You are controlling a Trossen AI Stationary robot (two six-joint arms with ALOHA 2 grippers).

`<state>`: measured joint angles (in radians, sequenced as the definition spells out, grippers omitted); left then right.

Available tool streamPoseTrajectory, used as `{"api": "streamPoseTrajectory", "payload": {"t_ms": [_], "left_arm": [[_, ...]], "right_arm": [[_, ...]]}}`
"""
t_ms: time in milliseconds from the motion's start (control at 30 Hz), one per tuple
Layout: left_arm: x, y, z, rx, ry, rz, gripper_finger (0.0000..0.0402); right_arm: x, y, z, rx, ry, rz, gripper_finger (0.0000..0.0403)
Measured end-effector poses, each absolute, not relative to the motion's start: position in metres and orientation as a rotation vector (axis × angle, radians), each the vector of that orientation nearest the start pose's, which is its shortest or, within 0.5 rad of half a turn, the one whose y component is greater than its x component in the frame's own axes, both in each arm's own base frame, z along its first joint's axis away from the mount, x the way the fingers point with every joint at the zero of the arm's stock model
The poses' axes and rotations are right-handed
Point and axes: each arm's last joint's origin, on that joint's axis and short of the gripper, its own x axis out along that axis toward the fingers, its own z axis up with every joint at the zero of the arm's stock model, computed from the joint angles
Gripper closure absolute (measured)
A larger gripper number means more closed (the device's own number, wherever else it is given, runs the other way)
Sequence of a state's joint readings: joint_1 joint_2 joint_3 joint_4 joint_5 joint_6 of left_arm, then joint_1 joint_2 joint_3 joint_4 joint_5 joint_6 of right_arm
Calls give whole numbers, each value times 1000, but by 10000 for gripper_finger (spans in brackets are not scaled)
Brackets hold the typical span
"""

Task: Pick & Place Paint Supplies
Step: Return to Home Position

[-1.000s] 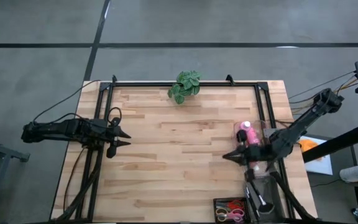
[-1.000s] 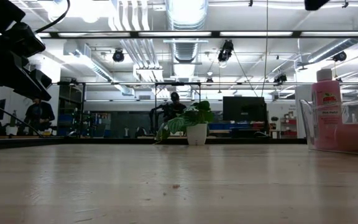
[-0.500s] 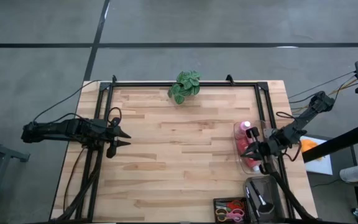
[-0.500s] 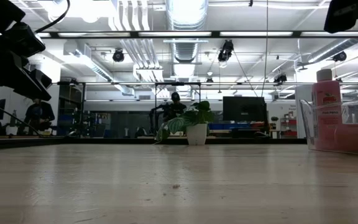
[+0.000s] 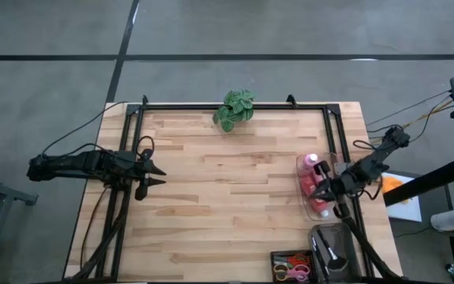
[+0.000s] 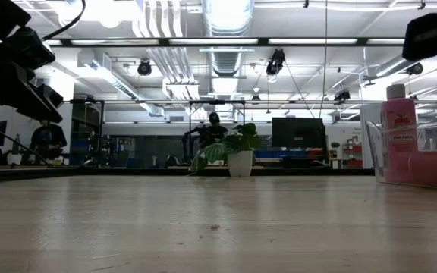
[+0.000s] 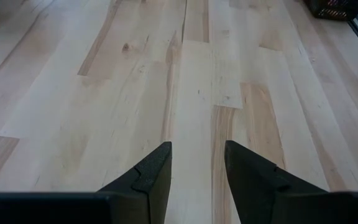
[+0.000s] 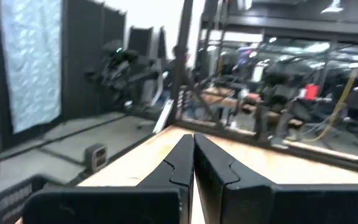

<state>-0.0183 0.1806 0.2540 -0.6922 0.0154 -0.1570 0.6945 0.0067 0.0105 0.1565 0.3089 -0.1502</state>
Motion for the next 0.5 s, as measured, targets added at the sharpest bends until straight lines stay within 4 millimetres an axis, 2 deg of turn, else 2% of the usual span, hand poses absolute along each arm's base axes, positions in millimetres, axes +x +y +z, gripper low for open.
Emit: {"api": "streamPoseTrajectory", "payload": {"t_ms": [500], "left_arm": [[79, -2, 173, -151, 619, 16, 252]], "right_arm": [[78, 55, 178, -48, -132, 407, 395]]}}
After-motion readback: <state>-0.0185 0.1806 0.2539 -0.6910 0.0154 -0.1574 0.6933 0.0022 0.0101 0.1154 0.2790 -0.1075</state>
